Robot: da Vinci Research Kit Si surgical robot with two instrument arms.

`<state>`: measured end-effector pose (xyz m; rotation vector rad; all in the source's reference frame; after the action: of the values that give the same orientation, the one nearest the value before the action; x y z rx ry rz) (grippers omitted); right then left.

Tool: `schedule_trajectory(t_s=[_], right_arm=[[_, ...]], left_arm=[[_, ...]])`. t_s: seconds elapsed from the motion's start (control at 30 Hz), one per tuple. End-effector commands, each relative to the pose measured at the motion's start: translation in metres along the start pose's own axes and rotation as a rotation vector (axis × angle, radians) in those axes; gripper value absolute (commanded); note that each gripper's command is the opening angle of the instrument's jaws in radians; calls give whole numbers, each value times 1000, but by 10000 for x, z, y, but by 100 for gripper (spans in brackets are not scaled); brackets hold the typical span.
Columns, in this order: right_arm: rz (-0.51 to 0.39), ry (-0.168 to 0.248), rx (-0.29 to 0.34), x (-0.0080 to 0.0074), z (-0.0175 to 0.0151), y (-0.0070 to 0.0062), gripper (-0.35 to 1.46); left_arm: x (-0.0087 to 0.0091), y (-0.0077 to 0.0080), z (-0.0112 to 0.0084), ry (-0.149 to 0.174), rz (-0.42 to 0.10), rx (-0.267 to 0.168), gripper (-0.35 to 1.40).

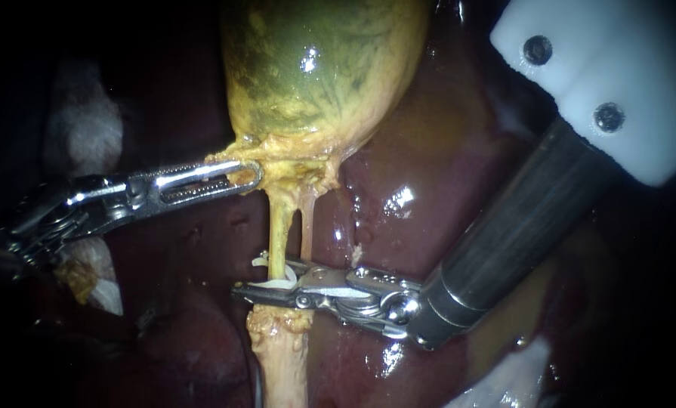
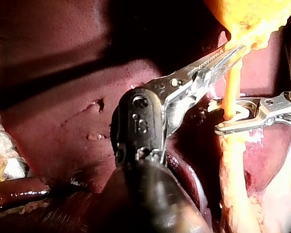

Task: Clipping first clip left tube

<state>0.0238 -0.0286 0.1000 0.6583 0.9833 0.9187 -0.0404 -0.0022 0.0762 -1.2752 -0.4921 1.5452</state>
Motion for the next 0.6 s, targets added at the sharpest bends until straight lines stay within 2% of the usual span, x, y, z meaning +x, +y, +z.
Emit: schedule_trajectory(t_s=[0.03,0.23,0.37,0.6], right_arm=[[12,0,0,0,-2,0,35],[40,-3,2,-2,-9,3,-2],[70,-4,1,-2,-9,4,-8],[76,-4,1,-1,-9,4,-8]], left_arm=[[0,0,0,0,0,0,-35],[0,0,0,0,0,0,-35],[0,0,0,0,0,0,-35],[0,0,0,0,0,0,-35]])
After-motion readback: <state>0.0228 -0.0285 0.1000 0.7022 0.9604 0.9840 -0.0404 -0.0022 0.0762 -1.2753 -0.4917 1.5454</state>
